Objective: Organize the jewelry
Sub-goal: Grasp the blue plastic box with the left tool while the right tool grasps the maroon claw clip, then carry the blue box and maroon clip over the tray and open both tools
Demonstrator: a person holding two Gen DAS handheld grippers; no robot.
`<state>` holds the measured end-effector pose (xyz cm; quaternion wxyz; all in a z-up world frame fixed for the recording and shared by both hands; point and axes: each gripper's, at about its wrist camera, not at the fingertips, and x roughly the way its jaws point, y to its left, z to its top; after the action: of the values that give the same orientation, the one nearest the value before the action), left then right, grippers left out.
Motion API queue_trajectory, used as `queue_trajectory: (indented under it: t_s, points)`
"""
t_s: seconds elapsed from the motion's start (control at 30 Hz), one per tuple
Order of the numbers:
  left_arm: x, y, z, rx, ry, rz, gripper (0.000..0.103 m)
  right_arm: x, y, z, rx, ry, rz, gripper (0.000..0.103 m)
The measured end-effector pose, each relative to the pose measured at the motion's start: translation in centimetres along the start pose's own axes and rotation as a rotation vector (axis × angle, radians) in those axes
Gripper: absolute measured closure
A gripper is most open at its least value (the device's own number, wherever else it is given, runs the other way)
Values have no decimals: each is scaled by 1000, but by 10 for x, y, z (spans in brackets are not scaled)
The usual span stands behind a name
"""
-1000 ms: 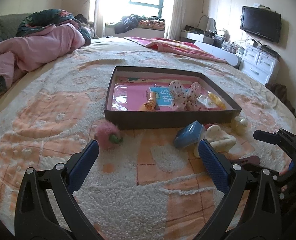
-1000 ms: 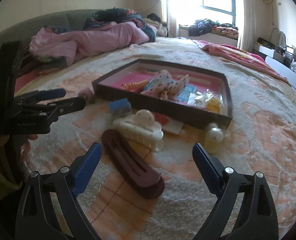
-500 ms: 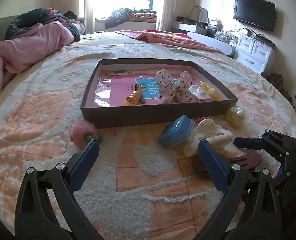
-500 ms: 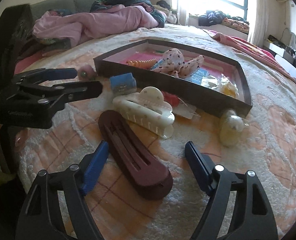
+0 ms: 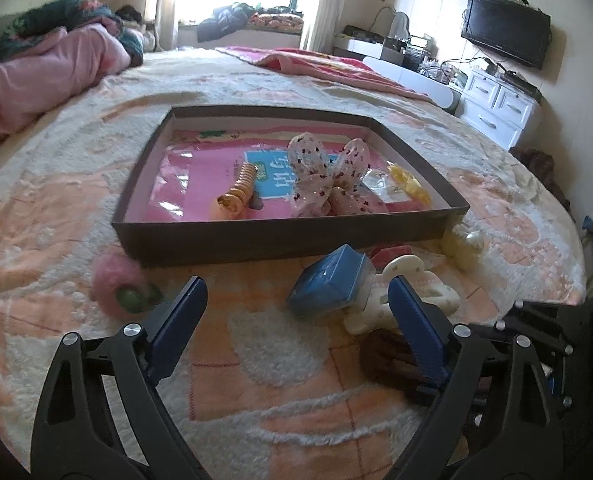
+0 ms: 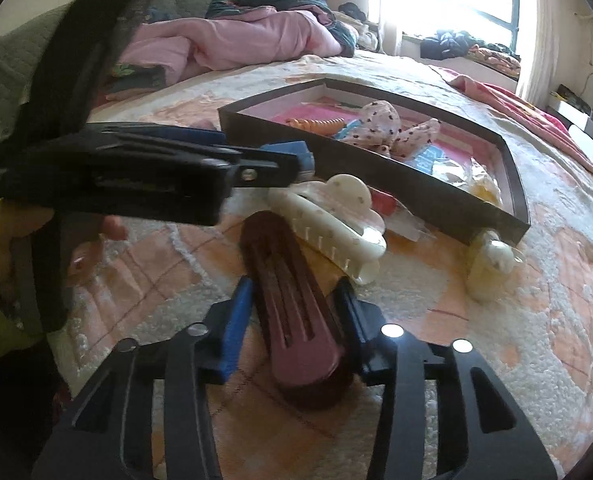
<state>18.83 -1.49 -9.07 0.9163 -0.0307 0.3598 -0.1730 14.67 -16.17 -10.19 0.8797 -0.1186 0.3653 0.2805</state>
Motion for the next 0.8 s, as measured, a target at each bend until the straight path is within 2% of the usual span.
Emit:
queue_trajectory:
  t_s: [0.07,0.17,0.43,0.53,0.57,0.6,0.8]
  points:
    - [5,2,1,-14,14,-9,23,1,1,1,-3,0,14,73]
    - [9,5,4,-34,26,-32,26,0,3,2,-12,-2,24,74]
    - [18,3,6,-33,62,-79,47,-4,5,3,7,-11,72,77]
    - [20,5,9,-43,70,-87,63,-6,13,2,-14,-17,108,77]
    - [22,5,9,-44,79,-87,74,-6,17,2,-27,-19,114,77]
    - [24,6,9,-43,89,-85,79,-6,20,2,-40,-20,119,77]
    - [17,8,8,-48,77,-67,84,-7,27,3,-54,-24,137,77]
